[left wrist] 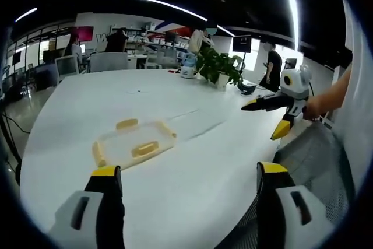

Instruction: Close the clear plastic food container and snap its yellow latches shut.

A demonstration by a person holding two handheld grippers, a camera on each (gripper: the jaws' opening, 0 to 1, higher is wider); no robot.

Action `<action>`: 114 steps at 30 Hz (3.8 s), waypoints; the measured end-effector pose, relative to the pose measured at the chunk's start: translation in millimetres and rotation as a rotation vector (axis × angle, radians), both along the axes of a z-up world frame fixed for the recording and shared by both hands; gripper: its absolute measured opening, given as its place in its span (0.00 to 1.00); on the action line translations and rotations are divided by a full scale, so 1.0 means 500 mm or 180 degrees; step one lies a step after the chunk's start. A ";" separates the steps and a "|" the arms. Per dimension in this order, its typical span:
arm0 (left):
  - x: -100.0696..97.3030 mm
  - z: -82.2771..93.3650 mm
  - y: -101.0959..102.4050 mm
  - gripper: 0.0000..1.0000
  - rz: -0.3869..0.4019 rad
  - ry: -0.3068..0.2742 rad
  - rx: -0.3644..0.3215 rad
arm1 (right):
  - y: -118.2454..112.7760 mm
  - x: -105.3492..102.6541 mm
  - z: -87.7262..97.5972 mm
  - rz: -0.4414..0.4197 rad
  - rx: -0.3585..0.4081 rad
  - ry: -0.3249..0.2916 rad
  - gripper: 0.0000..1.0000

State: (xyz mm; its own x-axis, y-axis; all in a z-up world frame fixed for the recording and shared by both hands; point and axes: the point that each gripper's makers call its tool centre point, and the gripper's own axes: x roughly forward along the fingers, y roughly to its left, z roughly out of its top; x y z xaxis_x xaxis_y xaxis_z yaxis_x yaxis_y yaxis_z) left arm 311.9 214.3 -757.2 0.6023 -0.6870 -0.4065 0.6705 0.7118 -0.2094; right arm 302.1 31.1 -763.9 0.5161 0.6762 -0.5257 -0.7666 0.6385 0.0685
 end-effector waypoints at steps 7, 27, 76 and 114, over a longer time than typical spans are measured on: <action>0.022 -0.008 0.012 0.93 -0.0024 0.0010 0.0054 | 0.022 0.022 -0.004 0.0101 -0.0025 0.0015 0.87; 0.085 -0.017 0.033 0.92 -0.0079 0.0008 0.0149 | 0.055 0.093 -0.006 0.0313 -0.0117 -0.0022 0.85; 0.192 -0.064 0.098 0.87 -0.0485 0.0014 0.0658 | 0.127 0.227 -0.022 0.0860 -0.0412 -0.0108 0.80; 0.244 -0.107 0.134 0.82 -0.1193 -0.0037 0.1276 | 0.189 0.283 -0.070 0.1835 -0.1157 -0.0238 0.75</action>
State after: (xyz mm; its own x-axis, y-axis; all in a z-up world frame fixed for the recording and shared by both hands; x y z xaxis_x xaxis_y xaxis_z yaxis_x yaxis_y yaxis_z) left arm 434.0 281.5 -811.0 0.3522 -0.6480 -0.6753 0.8941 0.4463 0.0380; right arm 443.7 125.4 -798.8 0.1704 0.6410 -0.7483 -0.9853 0.0994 -0.1393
